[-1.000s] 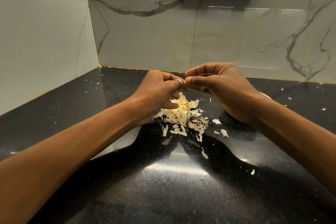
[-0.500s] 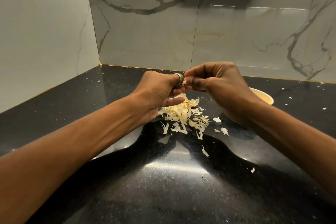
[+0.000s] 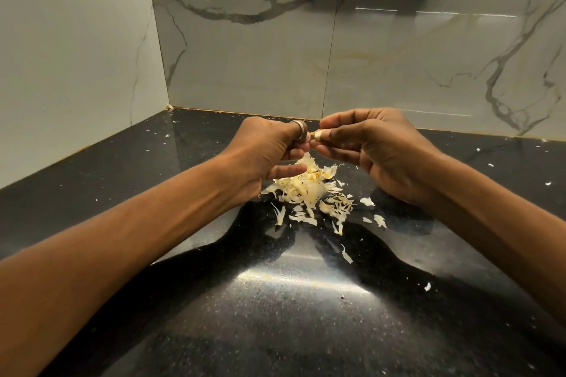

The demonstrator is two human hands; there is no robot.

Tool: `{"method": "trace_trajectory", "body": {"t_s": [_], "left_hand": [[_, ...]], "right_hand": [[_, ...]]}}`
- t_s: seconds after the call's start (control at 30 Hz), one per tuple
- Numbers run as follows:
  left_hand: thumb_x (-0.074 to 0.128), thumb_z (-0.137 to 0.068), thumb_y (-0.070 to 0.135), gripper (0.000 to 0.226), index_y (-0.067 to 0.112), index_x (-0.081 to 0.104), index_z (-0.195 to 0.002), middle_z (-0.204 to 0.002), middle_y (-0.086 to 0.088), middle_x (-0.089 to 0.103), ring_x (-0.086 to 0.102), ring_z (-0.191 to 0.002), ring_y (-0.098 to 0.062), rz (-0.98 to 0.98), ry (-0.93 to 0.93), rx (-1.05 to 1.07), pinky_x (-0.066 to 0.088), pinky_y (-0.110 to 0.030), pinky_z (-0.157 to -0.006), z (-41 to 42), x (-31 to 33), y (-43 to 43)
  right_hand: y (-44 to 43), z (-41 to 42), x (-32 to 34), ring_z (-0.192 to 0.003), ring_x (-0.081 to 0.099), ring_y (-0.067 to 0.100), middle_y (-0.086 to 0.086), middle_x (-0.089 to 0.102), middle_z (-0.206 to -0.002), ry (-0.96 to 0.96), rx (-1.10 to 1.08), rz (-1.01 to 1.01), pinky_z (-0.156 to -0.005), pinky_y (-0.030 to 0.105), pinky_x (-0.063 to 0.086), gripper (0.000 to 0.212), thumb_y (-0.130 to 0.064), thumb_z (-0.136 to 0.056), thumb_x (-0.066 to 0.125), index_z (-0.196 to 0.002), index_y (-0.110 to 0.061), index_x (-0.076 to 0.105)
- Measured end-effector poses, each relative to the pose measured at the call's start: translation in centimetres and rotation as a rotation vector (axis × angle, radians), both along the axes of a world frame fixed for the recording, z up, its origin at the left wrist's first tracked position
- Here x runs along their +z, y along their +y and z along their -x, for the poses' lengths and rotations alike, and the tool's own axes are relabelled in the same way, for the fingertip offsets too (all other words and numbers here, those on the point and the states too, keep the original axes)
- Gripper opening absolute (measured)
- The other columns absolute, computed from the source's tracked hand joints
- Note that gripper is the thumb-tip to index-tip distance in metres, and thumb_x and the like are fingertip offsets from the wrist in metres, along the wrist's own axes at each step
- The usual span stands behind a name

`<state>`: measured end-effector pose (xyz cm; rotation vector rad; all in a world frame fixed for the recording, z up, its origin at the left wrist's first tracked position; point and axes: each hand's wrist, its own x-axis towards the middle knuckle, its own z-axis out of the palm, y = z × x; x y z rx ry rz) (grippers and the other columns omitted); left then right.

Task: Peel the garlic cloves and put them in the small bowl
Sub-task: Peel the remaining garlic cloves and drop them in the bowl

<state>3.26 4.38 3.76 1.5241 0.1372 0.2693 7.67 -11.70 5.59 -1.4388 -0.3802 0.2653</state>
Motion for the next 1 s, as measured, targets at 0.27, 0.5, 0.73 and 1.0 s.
{"method": "trace_trajectory", "body": {"t_s": [0.27, 0.5, 0.73, 1.0], "left_hand": [[0.062, -0.097, 0.015, 0.016, 0.002, 0.071, -0.094, -0.083, -0.007, 0.067, 0.061, -0.061, -0.005, -0.096, -0.036, -0.002, 0.058, -0.026, -0.058, -0.09, -0.14, 0.00], [0.063, -0.096, 0.013, 0.013, 0.002, 0.070, -0.094, -0.089, -0.011, 0.070, 0.062, -0.067, -0.007, -0.176, -0.073, 0.012, 0.058, -0.026, -0.058, -0.31, -0.43, 0.12], [0.063, -0.095, 0.012, 0.010, 0.006, 0.070, -0.091, -0.087, -0.009, 0.068, 0.063, -0.073, -0.010, -0.262, -0.132, 0.017, 0.057, -0.026, -0.057, -0.32, -0.55, 0.20], [0.064, -0.095, 0.013, 0.010, 0.008, 0.072, -0.093, -0.090, -0.011, 0.071, 0.064, -0.073, -0.011, -0.303, -0.145, 0.034, 0.057, -0.027, -0.057, -0.43, -0.63, 0.24]], "right_hand": [[-0.11, 0.19, 0.28, -0.073, 0.073, 0.022, 0.016, 0.071, -0.084, 0.003, 0.033, 0.074, -0.069, 0.028, 0.063, 0.011, 0.003, -0.091, 0.062, -0.102, 0.002, 0.066], [-0.05, 0.27, 0.02, -0.081, 0.076, 0.025, 0.020, 0.074, -0.090, 0.060, 0.085, -0.010, -0.069, 0.027, 0.063, 0.010, 0.007, -0.091, 0.060, -0.099, 0.005, 0.066], [0.15, -0.25, -0.31, -0.082, 0.074, 0.019, 0.017, 0.074, -0.094, 0.074, 0.101, 0.003, -0.074, 0.023, 0.062, 0.016, 0.002, -0.088, 0.067, -0.104, 0.008, 0.068], [-0.20, -0.43, -0.40, -0.082, 0.073, 0.021, 0.017, 0.074, -0.092, 0.010, 0.062, 0.118, -0.075, 0.028, 0.062, 0.021, 0.007, -0.087, 0.067, -0.108, 0.006, 0.067]]}}
